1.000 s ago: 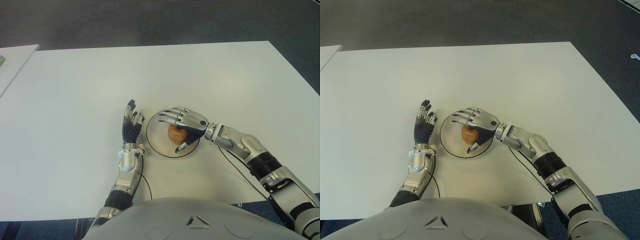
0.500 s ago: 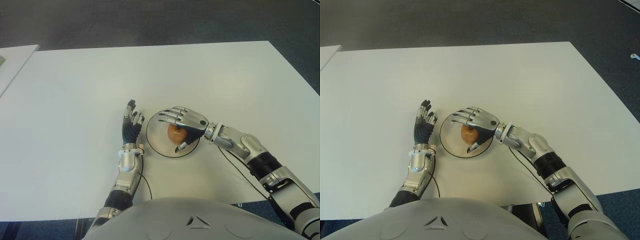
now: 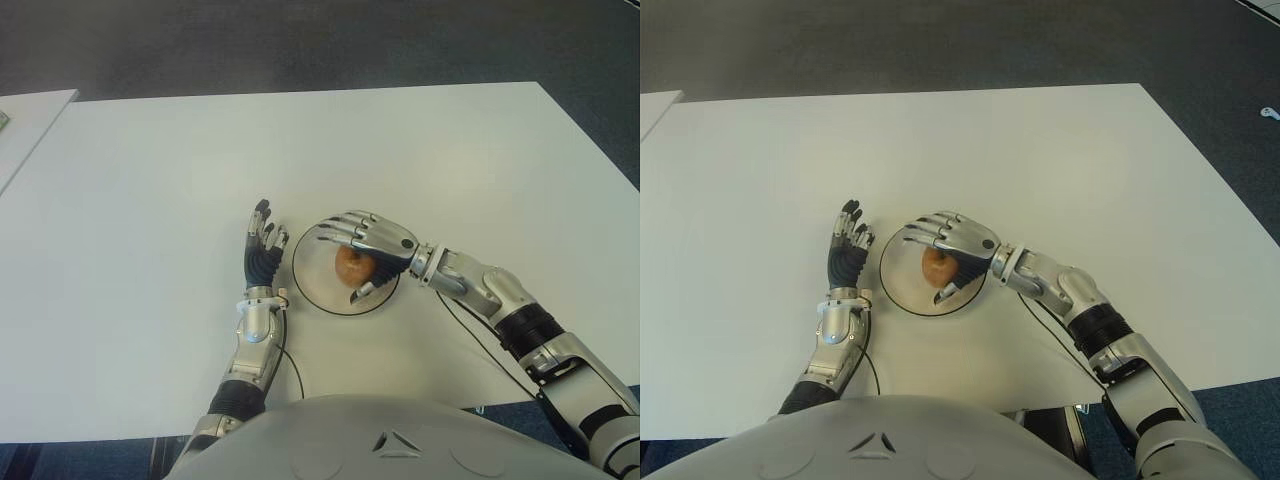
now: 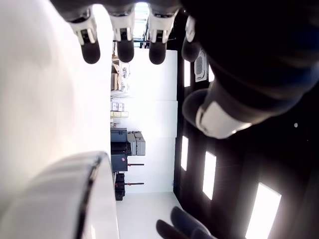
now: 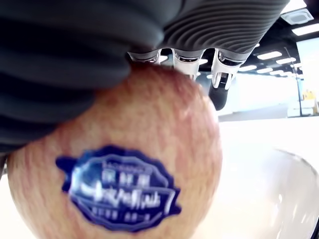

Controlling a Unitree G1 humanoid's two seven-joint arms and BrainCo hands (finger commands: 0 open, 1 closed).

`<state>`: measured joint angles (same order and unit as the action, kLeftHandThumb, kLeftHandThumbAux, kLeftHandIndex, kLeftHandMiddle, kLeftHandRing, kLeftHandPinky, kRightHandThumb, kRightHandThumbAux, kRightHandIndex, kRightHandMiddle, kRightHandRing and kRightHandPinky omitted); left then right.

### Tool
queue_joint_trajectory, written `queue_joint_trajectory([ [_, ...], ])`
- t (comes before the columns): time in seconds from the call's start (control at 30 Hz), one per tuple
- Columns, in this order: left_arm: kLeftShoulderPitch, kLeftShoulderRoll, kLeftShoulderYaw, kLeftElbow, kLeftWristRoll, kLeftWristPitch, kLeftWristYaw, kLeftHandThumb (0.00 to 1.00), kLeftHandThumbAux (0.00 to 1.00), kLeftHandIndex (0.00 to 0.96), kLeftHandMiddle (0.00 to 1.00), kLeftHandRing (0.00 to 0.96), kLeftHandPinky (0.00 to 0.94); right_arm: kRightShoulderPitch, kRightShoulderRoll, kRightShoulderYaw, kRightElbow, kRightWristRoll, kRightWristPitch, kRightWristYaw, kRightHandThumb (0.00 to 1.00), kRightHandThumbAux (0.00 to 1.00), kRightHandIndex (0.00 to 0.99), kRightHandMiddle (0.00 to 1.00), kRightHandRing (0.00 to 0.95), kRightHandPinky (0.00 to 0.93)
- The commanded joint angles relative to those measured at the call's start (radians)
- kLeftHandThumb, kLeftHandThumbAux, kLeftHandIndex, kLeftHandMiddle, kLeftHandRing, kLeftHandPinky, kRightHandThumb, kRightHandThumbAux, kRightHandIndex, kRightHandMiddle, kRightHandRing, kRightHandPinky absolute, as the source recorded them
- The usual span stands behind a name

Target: Put the apples into the plate.

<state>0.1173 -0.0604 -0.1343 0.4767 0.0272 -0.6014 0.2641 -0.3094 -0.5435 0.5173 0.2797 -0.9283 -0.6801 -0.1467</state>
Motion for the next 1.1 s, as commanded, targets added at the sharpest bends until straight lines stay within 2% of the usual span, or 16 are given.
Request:
queue_joint_trajectory([
  [0.03,0.091,-0.073,-0.010,0.102,0.006,0.023,-0.002,0.000,0.638,0.065,0.074,0.057,0.058,-0.002,0.025,-0.044,0.015,0.086,0.022,0.012,0.039,0.436,0.000,0.000,0.000,0.000],
  [0.2,0.089,-0.071,-0.010,0.108,0.005,0.024,-0.007,0.000,0.634,0.063,0.070,0.053,0.050,0.017,0.056,-0.082,0.013,0.198,0.061,0.073,0.048,0.412,0.000,0.000,0.000,0.000],
  [0.37,0.088,-0.077,-0.006,0.108,-0.012,0.034,-0.016,0.000,0.625,0.058,0.064,0.049,0.051,0.014,0.129,-0.179,-0.002,0.445,0.209,0.207,0.051,0.338,0.002,0.000,0.000,0.000],
  [0.5,0.093,-0.076,-0.003,0.107,-0.016,0.035,-0.018,0.000,0.613,0.056,0.064,0.052,0.039,0.020,0.165,-0.233,0.000,0.570,0.291,0.277,0.076,0.323,0.015,0.000,0.000,0.002],
  [0.67,0.102,-0.073,-0.004,0.102,-0.014,0.032,-0.018,0.000,0.608,0.056,0.064,0.050,0.025,0.047,0.213,-0.294,-0.004,0.700,0.359,0.322,0.105,0.332,0.034,0.001,0.000,0.000],
  [0.8,0.109,-0.069,-0.003,0.099,-0.021,0.026,-0.027,0.001,0.612,0.056,0.063,0.046,0.028,0.090,0.259,-0.351,-0.011,0.823,0.396,0.353,0.127,0.400,0.042,0.015,0.000,0.000],
  [1.0,0.123,-0.065,0.001,0.083,-0.033,0.027,-0.047,0.002,0.610,0.055,0.064,0.046,0.028,0.121,0.301,-0.404,-0.008,0.919,0.461,0.385,0.120,0.508,0.039,0.022,0.000,0.000],
  [1.1,0.133,-0.063,0.003,0.069,-0.032,0.032,-0.050,0.004,0.605,0.055,0.067,0.048,0.031,0.126,0.330,-0.448,0.047,0.971,0.476,0.386,0.110,0.564,0.039,0.019,0.000,0.000],
])
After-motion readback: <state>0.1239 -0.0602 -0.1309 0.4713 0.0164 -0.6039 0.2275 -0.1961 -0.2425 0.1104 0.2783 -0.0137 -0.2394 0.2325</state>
